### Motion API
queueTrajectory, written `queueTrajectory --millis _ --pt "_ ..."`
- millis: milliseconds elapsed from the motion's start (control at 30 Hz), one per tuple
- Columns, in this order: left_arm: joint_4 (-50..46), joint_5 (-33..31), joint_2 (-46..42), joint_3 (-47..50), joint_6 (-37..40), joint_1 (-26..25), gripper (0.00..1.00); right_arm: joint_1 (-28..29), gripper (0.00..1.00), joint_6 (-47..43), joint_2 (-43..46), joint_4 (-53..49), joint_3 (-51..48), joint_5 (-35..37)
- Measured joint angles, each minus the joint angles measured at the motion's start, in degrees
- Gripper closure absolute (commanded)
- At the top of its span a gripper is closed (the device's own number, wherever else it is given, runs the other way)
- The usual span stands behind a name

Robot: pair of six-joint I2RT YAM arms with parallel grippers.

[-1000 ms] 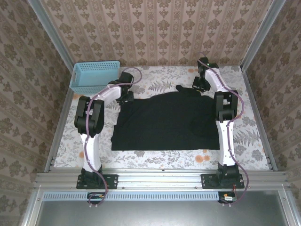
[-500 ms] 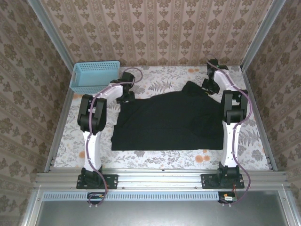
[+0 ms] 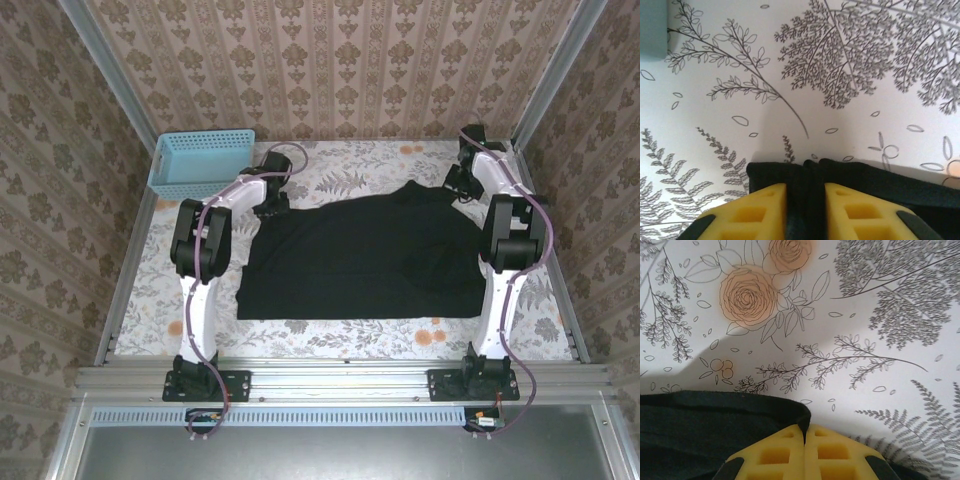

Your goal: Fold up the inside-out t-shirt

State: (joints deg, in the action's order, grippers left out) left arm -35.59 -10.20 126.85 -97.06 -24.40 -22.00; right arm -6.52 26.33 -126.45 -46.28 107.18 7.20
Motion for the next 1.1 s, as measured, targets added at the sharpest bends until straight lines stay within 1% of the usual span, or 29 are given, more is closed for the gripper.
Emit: queueTrajectory --millis 100,400,633,867,1100 --pt "-0.2 0.22 0.07 -0.48 0.17 -0.15 0.91 -0.39 1.0 0.44 1.95 1.09 -1.05 0.0" --pt "-0.17 0.33 -0.26 -1.07 0.79 -0.15 1.0 -0.81 1.0 0.09 4.15 4.5 -1.66 -0.79" --pt "2.75 0.42 -6.51 2.14 1.99 -0.15 1.0 -0.55 1.0 -2.45 4.59 6.4 -0.26 -3.17" --pt "7.76 0.76 -12.94 4.31 3.48 -0.15 1.0 2.21 1.0 -7.04 4.66 8.33 7.34 -3.34" --pt "11.52 -0.28 -14.58 9.6 3.54 -0.02 1.0 4.68 1.0 -10.23 6.38 10.58 8.57 -2.97"
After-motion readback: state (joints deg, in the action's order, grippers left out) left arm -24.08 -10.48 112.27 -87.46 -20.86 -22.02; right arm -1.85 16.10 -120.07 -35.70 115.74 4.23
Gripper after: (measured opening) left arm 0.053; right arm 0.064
